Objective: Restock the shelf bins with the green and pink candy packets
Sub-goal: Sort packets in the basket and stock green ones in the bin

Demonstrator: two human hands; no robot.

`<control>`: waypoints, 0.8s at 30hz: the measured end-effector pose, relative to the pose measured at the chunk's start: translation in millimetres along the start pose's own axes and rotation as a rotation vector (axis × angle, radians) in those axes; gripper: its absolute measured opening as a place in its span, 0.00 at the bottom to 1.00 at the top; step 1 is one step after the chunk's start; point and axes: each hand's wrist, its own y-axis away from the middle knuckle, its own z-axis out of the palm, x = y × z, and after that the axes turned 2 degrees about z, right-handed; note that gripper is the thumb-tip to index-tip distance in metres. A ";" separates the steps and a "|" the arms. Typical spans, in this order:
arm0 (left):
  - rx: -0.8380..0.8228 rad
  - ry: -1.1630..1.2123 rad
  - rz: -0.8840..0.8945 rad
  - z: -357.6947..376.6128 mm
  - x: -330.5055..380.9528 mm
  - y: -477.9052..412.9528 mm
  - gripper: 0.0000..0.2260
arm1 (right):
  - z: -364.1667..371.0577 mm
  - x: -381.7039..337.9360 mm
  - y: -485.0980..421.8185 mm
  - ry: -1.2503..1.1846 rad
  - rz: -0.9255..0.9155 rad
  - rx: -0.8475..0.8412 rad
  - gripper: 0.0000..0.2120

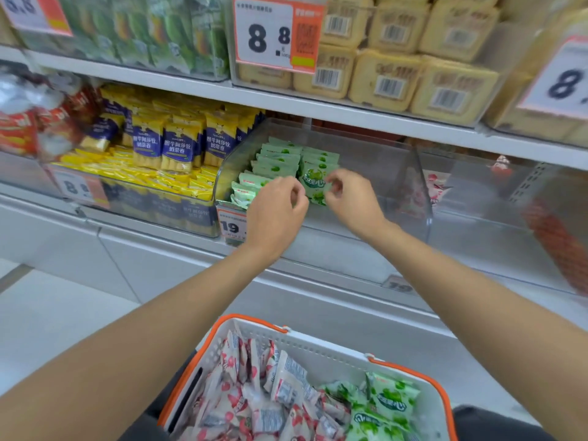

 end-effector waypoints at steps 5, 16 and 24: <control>-0.188 0.158 -0.302 6.7 23.0 61.7 0.06 | -18.4 -4.4 105.0 -0.051 -0.204 -0.012 0.08; -0.866 -0.034 -0.437 40.2 -24.2 167.0 0.10 | 25.4 125.8 273.8 0.492 0.311 -0.815 0.27; -1.035 0.101 -0.383 52.1 -4.3 176.2 0.07 | 18.4 125.6 273.7 0.455 0.327 -0.803 0.16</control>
